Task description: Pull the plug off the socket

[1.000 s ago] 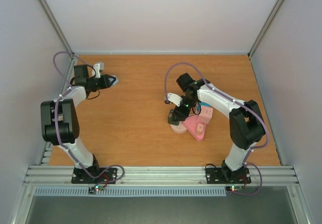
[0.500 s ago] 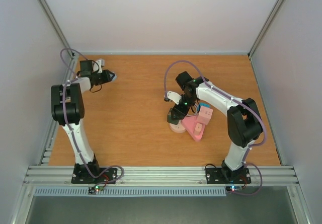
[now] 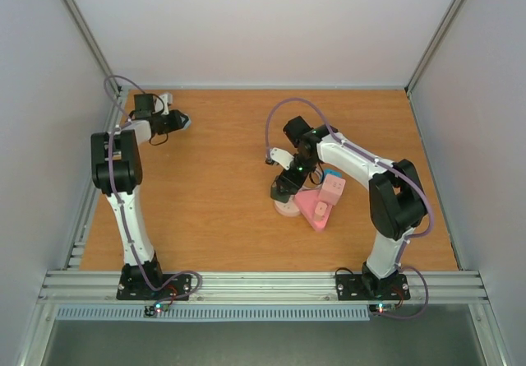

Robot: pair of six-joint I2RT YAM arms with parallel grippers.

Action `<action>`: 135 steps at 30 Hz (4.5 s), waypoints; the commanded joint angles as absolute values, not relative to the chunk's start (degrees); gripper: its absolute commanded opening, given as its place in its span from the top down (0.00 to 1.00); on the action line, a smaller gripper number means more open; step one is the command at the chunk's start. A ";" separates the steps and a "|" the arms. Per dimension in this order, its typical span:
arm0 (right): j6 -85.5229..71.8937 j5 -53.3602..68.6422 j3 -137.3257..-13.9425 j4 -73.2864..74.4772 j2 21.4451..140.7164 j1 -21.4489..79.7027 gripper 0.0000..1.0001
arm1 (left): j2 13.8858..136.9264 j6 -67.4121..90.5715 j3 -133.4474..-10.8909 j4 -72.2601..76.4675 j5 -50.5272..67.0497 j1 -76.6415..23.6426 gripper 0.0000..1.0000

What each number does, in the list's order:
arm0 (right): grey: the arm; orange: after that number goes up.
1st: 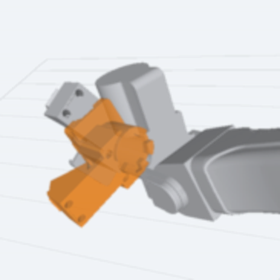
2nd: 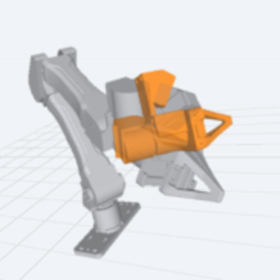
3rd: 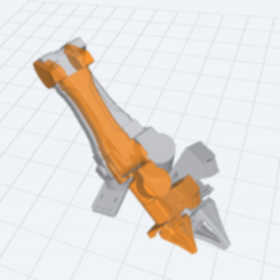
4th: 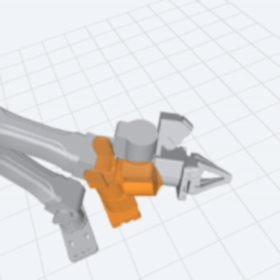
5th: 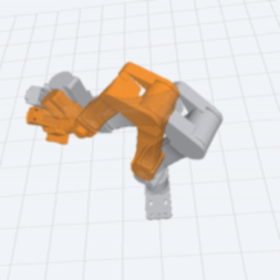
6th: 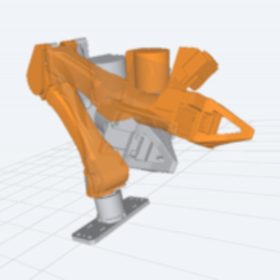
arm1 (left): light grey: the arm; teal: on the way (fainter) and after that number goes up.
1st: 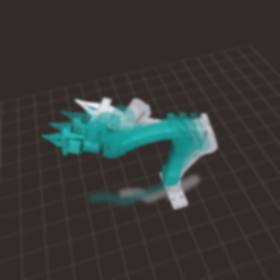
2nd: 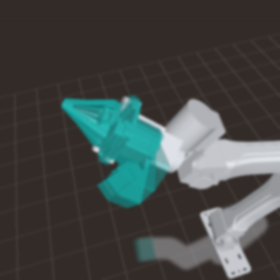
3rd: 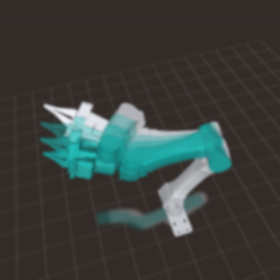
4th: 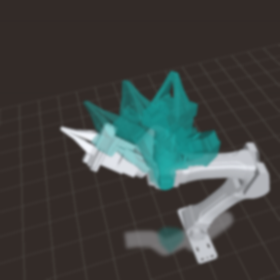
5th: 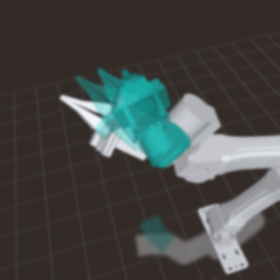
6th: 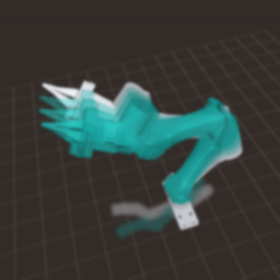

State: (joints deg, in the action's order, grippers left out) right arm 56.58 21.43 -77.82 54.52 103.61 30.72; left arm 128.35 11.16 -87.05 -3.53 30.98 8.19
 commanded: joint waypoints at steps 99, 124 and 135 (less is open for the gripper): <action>59.52 20.12 -57.48 44.94 88.61 29.71 0.53 | 96.01 -57.29 -63.36 -28.07 52.02 -25.75 0.08; 60.90 19.14 -57.53 44.21 91.93 29.71 0.57 | 102.32 -64.63 -62.05 -24.12 49.60 -31.01 0.22; 61.22 18.18 -56.90 43.86 92.47 29.71 0.58 | 101.87 -63.18 -61.65 -20.62 52.20 -31.02 0.47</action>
